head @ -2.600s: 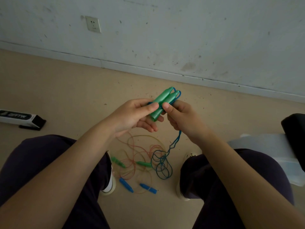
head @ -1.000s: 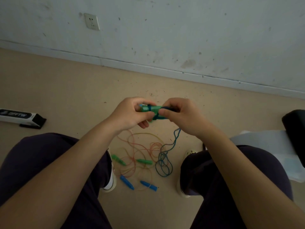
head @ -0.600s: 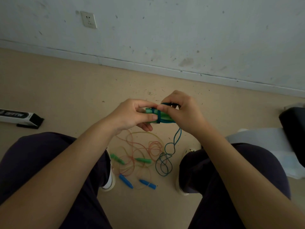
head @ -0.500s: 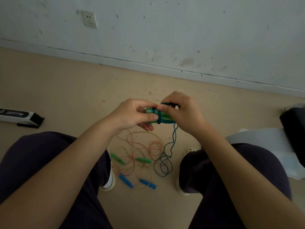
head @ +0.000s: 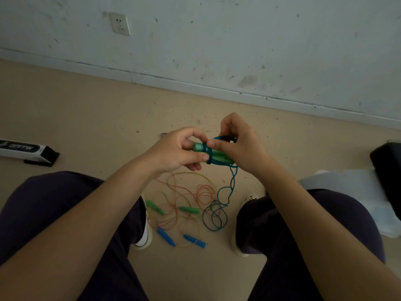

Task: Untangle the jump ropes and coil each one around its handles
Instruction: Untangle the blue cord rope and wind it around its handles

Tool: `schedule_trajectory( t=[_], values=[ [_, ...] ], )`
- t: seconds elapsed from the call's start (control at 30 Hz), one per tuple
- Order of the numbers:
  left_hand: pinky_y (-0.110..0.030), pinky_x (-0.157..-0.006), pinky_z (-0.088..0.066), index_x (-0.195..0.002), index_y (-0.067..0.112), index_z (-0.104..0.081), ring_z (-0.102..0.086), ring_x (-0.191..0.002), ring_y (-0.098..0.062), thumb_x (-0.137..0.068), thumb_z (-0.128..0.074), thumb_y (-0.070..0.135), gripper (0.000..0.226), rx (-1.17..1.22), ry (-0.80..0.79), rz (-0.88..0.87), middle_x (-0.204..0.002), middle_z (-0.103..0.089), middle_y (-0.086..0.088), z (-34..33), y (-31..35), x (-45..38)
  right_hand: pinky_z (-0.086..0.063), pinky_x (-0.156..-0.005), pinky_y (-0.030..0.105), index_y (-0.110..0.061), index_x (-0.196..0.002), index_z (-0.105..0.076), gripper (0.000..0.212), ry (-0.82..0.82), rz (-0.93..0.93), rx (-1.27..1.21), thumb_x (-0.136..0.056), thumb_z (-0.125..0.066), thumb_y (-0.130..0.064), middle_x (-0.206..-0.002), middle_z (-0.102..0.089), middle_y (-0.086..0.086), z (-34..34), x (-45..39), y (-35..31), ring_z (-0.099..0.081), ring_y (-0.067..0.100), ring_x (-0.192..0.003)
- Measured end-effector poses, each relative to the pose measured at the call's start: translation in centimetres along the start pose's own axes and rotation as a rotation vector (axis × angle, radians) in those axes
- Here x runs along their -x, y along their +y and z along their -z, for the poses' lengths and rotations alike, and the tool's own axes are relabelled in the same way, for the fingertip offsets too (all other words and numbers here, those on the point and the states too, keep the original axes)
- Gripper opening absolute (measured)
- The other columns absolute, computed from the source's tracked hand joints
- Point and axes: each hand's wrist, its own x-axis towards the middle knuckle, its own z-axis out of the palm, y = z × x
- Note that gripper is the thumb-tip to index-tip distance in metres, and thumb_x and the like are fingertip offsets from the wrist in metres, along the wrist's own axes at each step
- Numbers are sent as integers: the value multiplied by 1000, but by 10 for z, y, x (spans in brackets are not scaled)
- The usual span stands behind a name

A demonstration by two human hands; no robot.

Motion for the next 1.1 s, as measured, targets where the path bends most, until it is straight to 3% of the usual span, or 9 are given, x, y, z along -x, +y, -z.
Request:
schedule_trajectory(
  t=[0.1, 0.27, 0.4, 0.57, 0.77, 0.93, 1.1],
  values=[
    [-29, -67, -59, -104, 16, -62, -71, -70, -21, -85, -72, -4, 30, 16, -43, -15, -87, -73, -13, 2, 2, 2, -35, -56, 12, -5, -82, -52, 29, -78, 15, -19, -81, -79, -16, -71, -47, 0, 2, 0, -1, -39, 2, -60],
    [-28, -67, -58, -105, 11, -60, -72, -70, -22, -84, -71, -4, 28, 96, -57, -33, -81, -72, -11, 2, 4, 3, -41, -56, 15, -15, -85, -60, 20, -162, -85, -112, -85, -75, -29, -70, -57, -11, 3, 0, 1, -49, 3, -60],
    [-31, -68, -58, -107, 13, -59, -72, -72, -23, -83, -73, -1, 31, 121, -23, -17, -80, -74, -10, -2, 3, 2, -41, -57, 15, -12, -90, -65, 23, -170, -110, -97, -87, -71, -34, -72, -59, -11, 3, 0, 0, -50, 3, -61],
    [-30, -70, -59, -130, 29, -56, -73, -78, -27, -84, -72, -4, 59, 146, -44, -39, -95, -74, -21, -2, 4, 2, -51, -58, 35, -6, -92, -64, 26, -184, -147, -153, -89, -69, -31, -78, -70, 11, 2, 0, -3, -64, 21, -63],
    [-23, -69, -57, -112, 18, -68, -74, -77, -17, -85, -68, -6, 36, 188, 38, -96, -88, -77, -4, -2, 7, 1, -44, -45, 27, -2, -102, -61, 43, -221, -268, -392, -83, -69, -39, -75, -69, 15, 5, -1, -5, -61, 28, -57],
    [-27, -70, -59, -107, 17, -66, -74, -74, -22, -87, -66, -4, 28, 381, 180, -89, -91, -76, -6, 1, 7, -2, -41, -49, 24, -7, -101, -65, 15, -199, -281, -591, -94, -61, -20, -78, -65, 8, 3, -2, -3, -54, 20, -57],
    [-31, -68, -60, -104, 10, -59, -74, -78, -25, -90, -62, -7, 22, 441, 243, -91, -114, -60, -12, -6, 5, -3, -41, -50, 23, -10, -94, -69, 5, -167, -229, -456, -92, -65, -13, -82, -67, 8, -7, -1, 0, -55, 15, -57]
  ],
)
